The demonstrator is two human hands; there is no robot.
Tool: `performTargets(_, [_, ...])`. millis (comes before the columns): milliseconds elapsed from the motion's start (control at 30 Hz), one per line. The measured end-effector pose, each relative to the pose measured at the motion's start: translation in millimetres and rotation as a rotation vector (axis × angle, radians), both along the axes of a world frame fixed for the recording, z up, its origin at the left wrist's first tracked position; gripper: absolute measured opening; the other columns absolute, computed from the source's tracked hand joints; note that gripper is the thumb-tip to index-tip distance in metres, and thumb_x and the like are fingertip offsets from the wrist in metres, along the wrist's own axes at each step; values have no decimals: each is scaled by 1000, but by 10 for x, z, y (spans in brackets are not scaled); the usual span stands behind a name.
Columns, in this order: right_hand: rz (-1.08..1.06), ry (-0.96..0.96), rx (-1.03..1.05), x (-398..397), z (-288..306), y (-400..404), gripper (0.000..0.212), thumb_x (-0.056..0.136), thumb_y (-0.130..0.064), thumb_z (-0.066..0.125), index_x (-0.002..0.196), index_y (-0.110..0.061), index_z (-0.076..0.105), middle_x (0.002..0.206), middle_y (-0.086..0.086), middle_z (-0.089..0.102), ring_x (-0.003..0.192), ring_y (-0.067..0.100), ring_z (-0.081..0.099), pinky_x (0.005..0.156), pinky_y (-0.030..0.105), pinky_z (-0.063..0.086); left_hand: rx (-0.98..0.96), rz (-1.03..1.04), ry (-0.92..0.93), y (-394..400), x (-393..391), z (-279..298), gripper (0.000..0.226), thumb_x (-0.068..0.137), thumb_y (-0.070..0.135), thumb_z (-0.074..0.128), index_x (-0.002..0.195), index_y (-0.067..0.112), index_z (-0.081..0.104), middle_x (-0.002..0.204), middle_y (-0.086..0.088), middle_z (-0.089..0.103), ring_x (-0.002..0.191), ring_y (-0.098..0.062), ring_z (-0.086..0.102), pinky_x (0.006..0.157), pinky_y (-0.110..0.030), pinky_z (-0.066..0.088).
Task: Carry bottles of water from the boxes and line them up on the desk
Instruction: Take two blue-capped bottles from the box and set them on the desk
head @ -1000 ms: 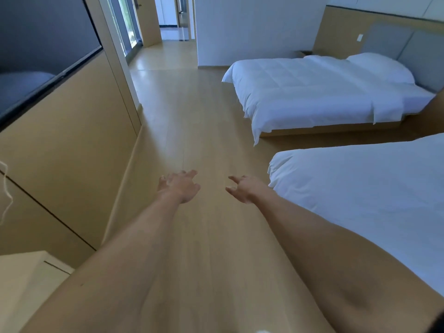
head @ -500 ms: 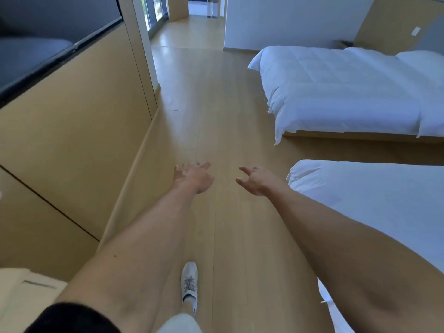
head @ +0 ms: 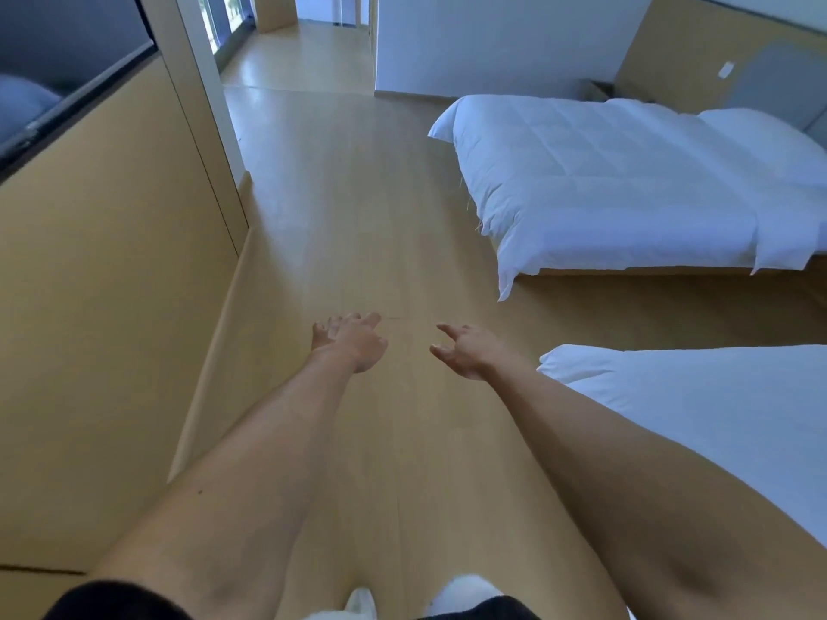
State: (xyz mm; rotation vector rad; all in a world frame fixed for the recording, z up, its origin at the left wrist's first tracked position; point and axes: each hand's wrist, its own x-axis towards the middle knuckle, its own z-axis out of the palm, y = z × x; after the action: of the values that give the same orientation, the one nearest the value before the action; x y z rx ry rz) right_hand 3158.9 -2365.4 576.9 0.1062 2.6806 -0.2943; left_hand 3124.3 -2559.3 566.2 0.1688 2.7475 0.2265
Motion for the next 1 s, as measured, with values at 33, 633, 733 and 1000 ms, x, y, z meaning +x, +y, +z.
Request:
performTargets(33, [-6,1,1,-133,-10,-1,62,101,-55,35,157,-31,21,158,8,30,145,26,31,116,43,30,1,-6,-2,3,-126,-3,54,102,43,39,155,35,31,158,-5,36,145,-29,34,118,-46,22])
performTargets(633, [58,-50,-44,-3583,-439,569,63,100,-57,35,157,-33,20,163,5,22,150,24,21,120,43,22,-9,69,-41,457,-3386,-123,55,103,45,40,156,35,29,161,-1,30,147,-30,29,121,-52,18])
performTargets(733, [58,-46,-56,-4182,-421,717,64,100,-57,37,156,-32,22,162,5,25,148,25,24,120,42,24,11,97,-39,576,-3957,-97,56,102,45,41,156,36,28,162,-2,30,148,-31,29,121,-52,18])
performTargets(1000, [94,-62,-35,-5489,-450,816,64,100,-56,37,157,-30,23,162,8,26,148,25,26,120,40,24,25,121,-39,694,-5254,-160,57,102,46,40,157,35,27,162,-2,29,148,-31,29,120,-52,19])
